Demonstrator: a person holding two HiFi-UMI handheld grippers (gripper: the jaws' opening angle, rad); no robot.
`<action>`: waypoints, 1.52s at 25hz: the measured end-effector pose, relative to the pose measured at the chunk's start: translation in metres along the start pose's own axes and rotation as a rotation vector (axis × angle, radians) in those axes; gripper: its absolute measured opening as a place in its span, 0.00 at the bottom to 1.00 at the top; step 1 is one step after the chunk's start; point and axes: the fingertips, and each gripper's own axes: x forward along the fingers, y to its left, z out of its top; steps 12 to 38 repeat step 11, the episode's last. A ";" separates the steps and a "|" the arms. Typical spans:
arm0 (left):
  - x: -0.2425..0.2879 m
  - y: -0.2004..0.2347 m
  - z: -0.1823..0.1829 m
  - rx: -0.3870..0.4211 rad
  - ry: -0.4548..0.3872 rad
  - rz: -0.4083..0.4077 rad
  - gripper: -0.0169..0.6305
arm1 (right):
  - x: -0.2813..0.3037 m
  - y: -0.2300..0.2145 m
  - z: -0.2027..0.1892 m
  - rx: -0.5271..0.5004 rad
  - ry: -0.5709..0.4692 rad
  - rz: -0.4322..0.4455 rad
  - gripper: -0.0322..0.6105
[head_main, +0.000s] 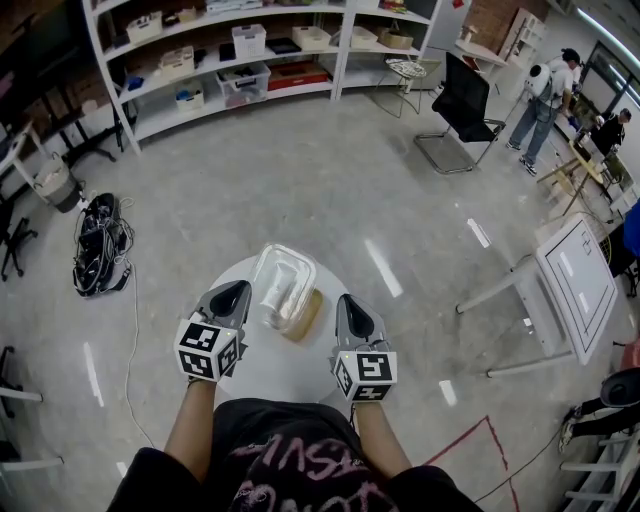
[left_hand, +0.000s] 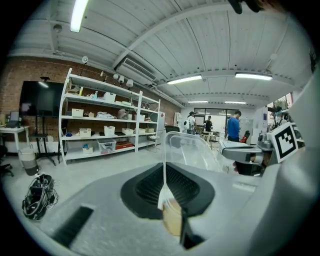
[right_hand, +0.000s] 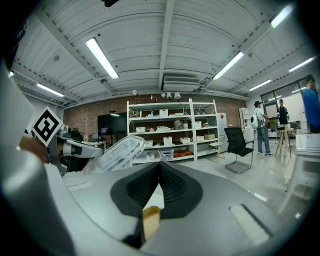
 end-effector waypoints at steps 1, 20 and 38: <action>0.000 -0.001 0.000 -0.001 0.000 0.000 0.05 | 0.000 -0.001 0.000 0.000 0.000 -0.001 0.06; 0.005 0.001 0.003 0.004 -0.001 -0.002 0.05 | 0.004 -0.004 0.001 -0.001 0.003 -0.005 0.06; 0.005 0.001 0.003 0.004 -0.001 -0.002 0.05 | 0.004 -0.004 0.001 -0.001 0.003 -0.005 0.06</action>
